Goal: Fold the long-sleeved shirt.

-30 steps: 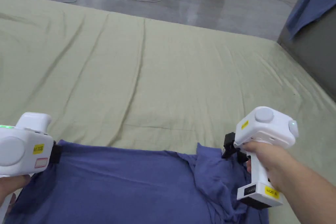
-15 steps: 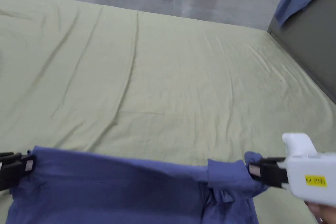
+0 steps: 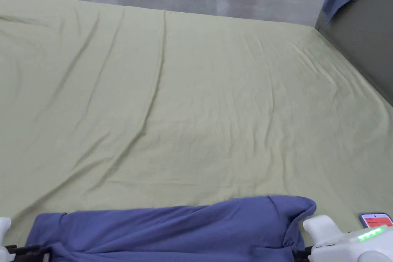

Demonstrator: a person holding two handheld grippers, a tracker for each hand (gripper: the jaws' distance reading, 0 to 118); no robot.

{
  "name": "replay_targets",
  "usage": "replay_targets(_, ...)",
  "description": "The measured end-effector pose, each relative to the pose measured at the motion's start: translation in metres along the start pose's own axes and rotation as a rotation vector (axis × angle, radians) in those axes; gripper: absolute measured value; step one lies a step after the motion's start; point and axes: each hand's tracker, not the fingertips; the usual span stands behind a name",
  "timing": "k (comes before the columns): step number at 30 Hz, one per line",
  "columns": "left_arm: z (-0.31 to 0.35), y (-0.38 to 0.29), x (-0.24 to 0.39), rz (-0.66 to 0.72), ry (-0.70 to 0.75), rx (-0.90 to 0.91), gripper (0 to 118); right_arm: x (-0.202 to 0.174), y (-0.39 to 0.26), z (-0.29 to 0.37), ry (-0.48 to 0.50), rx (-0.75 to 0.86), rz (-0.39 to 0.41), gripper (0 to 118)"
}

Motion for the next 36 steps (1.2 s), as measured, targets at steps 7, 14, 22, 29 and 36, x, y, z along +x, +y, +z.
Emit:
replay_targets(7, 0.080, 0.013, 0.016, 0.123, -0.069, 0.197, 109, 0.003, 0.004, 0.098, -0.023, 0.222, -0.111, 97)
replay_targets(14, 0.093, -0.023, 0.031, 0.136, -0.125, 0.082, 19, -0.018, -0.025, 0.134, 0.137, 0.360, -0.351, 19)
replay_targets(22, 0.036, -0.009, -0.036, 0.397, -0.334, 0.099, 118, -0.035, -0.035, 0.098, 0.460, 0.317, -0.417, 0)
replay_targets(29, -0.020, 0.014, -0.008, 0.463, -0.429, -0.047, 118, -0.045, -0.020, 0.085, 0.589, 0.307, -0.376, 0)
replay_targets(36, -0.066, 0.033, 0.014, 0.321, -0.410, -0.077, 77, -0.059, -0.015, 0.068, 0.661, 0.295, -0.405, 0)
